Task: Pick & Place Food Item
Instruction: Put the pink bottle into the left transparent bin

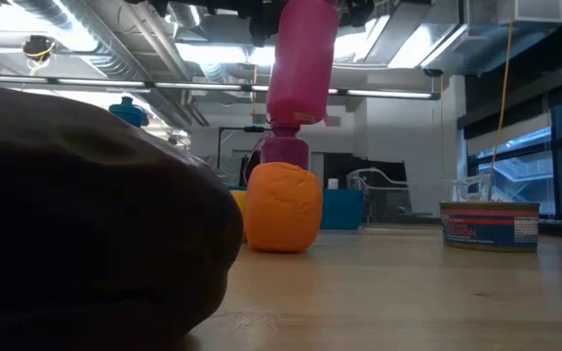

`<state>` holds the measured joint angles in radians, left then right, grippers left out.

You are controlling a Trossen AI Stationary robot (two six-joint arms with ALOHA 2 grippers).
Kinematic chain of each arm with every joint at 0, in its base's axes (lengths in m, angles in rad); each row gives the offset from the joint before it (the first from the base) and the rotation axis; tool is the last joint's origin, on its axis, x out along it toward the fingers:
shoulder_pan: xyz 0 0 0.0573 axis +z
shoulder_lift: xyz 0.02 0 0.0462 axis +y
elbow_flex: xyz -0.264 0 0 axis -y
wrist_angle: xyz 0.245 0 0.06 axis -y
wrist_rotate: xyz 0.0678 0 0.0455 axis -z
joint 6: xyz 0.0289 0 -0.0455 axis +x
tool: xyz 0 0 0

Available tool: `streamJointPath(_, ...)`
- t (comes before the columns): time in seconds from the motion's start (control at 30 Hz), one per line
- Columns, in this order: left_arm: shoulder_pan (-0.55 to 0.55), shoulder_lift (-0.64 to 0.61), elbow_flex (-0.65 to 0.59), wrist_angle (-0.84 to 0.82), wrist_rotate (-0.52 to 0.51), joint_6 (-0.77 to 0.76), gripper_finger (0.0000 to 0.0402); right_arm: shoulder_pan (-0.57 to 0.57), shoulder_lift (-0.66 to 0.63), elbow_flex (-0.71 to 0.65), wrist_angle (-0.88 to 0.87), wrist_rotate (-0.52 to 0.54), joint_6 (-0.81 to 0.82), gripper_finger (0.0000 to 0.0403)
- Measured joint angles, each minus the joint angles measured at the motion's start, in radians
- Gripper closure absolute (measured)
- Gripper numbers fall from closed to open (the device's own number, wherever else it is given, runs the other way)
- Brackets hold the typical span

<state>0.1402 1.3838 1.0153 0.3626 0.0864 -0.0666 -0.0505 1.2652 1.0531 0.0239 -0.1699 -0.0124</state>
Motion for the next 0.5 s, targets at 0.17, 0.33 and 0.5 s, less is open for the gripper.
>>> streamJointPath(0.17, 0.001, 0.000, 0.000, 0.004, 0.000, 0.003, 0.0131, 0.000, 0.000, 0.000, 0.002, 0.000, 0.000, 0.0350)
streamJointPath(0.33, 0.001, 0.000, 0.000, 0.006, 0.000, 0.003, 0.0155, 0.000, 0.000, 0.000, 0.001, -0.002, -0.002, 0.0350)
streamJointPath(0.5, 0.001, 0.000, 0.000, 0.006, 0.000, 0.019, 0.0203, 0.000, -0.001, 0.000, 0.000, -0.003, -0.003, 0.0350)
